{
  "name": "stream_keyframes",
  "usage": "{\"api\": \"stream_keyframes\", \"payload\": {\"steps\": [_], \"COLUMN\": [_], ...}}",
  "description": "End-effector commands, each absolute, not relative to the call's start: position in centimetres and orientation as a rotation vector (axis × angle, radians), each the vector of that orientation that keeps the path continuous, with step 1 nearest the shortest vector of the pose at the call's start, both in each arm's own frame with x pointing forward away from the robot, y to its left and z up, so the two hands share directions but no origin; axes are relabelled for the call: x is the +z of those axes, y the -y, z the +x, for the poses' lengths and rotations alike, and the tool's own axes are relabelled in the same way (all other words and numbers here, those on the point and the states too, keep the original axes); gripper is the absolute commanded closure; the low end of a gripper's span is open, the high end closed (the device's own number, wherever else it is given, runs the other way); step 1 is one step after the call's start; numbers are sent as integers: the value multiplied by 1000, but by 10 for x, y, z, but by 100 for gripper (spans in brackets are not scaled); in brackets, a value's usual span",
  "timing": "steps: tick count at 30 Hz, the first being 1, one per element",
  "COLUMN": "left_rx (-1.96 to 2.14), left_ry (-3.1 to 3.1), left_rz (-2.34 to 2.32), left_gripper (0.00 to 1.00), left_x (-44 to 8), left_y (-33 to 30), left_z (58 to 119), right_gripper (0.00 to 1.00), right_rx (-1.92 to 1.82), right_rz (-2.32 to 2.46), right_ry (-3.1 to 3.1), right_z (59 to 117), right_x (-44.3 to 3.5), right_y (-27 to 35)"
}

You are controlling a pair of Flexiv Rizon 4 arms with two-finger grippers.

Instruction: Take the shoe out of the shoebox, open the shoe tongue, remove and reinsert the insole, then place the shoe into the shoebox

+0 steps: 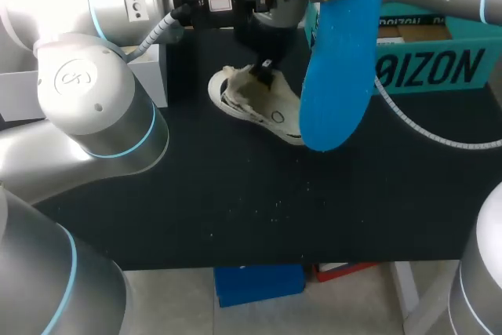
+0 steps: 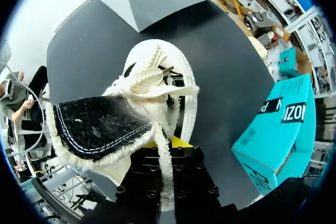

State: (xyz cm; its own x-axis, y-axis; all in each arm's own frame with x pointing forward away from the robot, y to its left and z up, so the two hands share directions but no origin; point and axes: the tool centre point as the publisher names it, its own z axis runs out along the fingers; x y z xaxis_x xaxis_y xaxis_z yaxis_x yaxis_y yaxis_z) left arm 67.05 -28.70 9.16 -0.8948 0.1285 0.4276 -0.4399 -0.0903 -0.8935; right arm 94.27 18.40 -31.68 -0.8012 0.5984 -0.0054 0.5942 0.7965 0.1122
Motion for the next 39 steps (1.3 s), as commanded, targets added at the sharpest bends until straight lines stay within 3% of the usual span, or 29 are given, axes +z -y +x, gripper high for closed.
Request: {"api": "stream_keyframes", "payload": {"steps": [1, 39], "left_rx": [2040, 2040], "left_ry": [1812, 1812], "left_rz": [342, 342], "left_gripper": [100, 100], "left_x": [92, 92], "left_y": [289, 289], "left_z": [670, 670], "right_gripper": [100, 100], "right_rx": [305, 175], "right_rz": [1627, 2106], "right_ry": [-2491, -2092], "right_z": [933, 930], "right_x": [-309, -373], "right_y": [-177, -187]}}
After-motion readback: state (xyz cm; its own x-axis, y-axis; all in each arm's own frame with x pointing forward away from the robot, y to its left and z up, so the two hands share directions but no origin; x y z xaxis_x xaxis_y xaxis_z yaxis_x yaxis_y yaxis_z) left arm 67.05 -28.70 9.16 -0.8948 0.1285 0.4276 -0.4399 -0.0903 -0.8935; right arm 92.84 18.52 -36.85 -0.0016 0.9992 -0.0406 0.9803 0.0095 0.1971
